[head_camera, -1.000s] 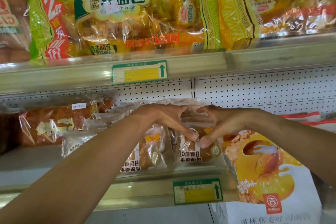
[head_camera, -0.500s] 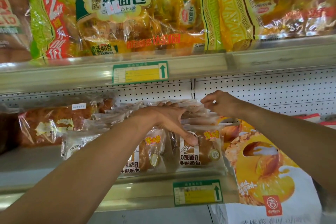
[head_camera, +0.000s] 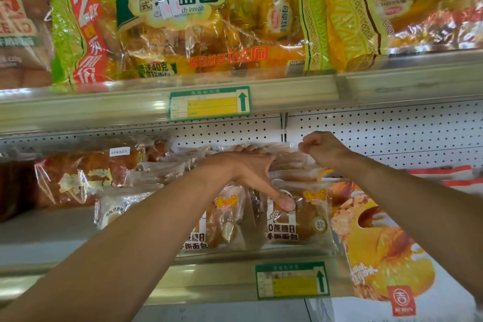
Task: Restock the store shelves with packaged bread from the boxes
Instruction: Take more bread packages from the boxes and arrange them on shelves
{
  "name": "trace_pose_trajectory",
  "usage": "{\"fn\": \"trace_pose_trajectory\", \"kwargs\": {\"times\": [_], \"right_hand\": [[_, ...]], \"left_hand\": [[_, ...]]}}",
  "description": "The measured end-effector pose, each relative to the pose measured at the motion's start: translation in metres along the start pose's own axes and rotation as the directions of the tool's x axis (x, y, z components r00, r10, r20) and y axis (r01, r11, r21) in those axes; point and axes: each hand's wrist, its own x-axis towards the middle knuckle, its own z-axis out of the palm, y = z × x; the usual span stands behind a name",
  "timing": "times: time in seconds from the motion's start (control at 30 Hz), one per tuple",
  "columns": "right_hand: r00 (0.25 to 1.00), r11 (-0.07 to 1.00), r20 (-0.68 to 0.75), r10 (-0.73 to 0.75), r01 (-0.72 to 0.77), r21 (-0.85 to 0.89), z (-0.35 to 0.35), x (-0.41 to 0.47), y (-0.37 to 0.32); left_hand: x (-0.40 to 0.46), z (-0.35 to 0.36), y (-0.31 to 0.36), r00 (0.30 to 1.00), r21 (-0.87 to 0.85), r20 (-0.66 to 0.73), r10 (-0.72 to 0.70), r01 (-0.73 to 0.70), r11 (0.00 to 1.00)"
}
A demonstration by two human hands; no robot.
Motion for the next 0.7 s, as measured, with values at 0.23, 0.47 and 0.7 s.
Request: {"fn": "trace_pose_trajectory", "kwargs": {"times": [0.23,0.47,0.7], "right_hand": [[0.976,0.948,0.106,0.189,-0.21,0.239,0.014,0.011,0.003],[0.934,0.886,0.165,0.315,-0.352,0.301,0.015,0.013,0.008],[0.934,0.724,0.255,0.252,-0.356,0.591,0.023,0.018,0.002]], "left_hand": [[0.0,0.0,0.0,1.0,0.038,-0.013,-0.009,0.01,0.999],[0.001,0.0,-0.001,1.0,0.045,0.0,-0.014,0.014,0.999],[0.0,0.002,-0.002,1.0,-0.005,0.003,-0.009,0.009,1.0]]}}
